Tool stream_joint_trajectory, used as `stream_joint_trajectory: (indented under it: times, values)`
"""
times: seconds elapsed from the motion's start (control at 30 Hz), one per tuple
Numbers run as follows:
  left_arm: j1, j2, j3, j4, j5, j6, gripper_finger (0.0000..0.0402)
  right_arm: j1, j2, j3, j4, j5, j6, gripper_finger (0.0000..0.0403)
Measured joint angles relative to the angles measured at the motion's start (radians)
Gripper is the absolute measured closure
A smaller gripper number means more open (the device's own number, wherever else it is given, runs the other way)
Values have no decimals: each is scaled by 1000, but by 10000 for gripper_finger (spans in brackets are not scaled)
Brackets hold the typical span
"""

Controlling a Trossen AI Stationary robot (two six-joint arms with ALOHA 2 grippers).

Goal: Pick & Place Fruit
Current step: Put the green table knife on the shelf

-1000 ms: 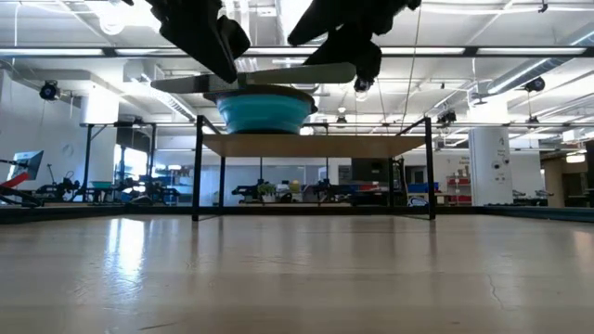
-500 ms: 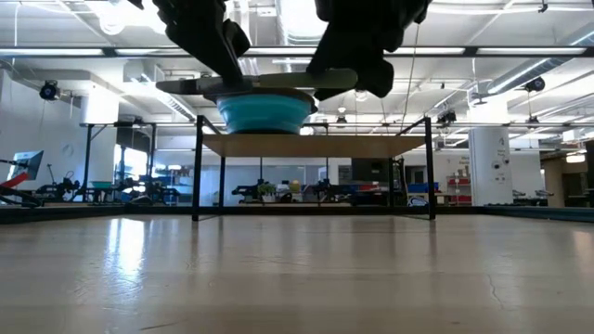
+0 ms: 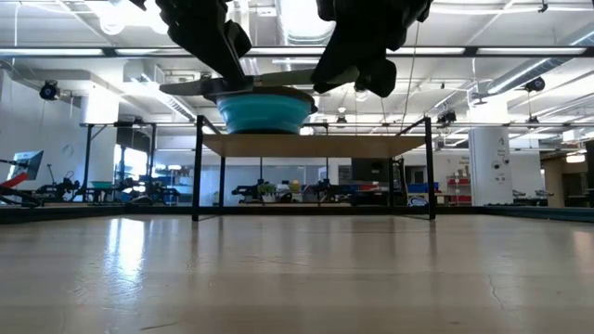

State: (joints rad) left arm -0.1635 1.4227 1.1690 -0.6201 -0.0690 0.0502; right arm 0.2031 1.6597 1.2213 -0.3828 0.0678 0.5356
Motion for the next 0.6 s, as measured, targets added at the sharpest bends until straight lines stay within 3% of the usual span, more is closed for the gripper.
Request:
stream_joint_trajectory:
  times: [0.23, 0.37, 0.6]
  values:
    - [1, 0, 0, 0, -13, 1, 382, 0, -2, 0, 0, -1, 46, 374]
    - [0, 0, 0, 0, -87, 0, 369, -2, -2, 0, -4, 4, 74, 374]
    - [1, 0, 0, 0, -120, -1, 304, -1, -2, 0, -44, 3, 105, 375]
